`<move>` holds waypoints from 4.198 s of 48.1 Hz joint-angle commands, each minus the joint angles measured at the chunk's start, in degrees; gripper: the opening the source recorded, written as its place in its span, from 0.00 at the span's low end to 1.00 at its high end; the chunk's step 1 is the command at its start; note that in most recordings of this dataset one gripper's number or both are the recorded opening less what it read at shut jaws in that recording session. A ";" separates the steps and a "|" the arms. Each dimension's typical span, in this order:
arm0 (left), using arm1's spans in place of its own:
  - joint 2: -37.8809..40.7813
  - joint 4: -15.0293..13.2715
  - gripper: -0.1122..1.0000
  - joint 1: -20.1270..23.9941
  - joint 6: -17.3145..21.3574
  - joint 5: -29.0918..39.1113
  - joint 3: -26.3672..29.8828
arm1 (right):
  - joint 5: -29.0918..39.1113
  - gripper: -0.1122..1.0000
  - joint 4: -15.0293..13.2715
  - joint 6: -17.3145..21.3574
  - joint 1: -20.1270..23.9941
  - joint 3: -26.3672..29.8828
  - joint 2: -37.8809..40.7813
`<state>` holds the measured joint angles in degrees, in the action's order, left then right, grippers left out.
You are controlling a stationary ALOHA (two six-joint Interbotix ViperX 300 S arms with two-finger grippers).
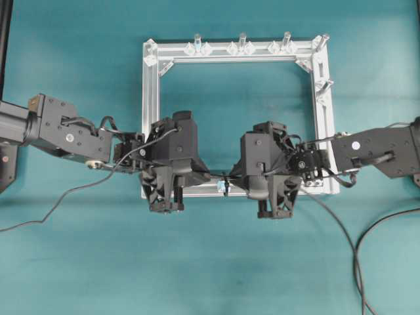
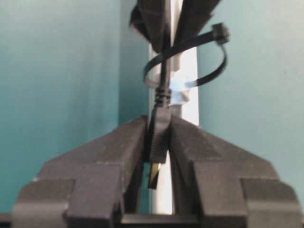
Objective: Insert the wire through the string loop located in the center.
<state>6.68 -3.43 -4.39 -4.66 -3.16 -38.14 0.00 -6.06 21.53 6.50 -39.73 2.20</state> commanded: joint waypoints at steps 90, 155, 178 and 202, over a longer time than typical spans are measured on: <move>-24.43 -0.18 0.22 -0.70 -3.16 9.93 -21.01 | 2.90 0.77 -0.09 0.53 0.62 0.62 -2.37; -18.46 -0.09 0.22 -0.88 -7.56 7.56 -23.73 | 2.99 0.76 0.00 0.53 0.62 0.44 -2.37; -12.13 -0.09 0.22 -5.01 -7.65 4.48 -21.36 | 2.99 0.76 0.00 0.70 0.62 0.53 -2.29; -13.71 -0.09 0.22 -5.36 -7.29 4.22 -21.53 | 2.99 0.76 0.00 0.70 0.62 0.44 -2.37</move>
<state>-6.15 -3.52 -9.40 -11.87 1.41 -60.64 3.16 -6.06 22.15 7.03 -39.81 1.41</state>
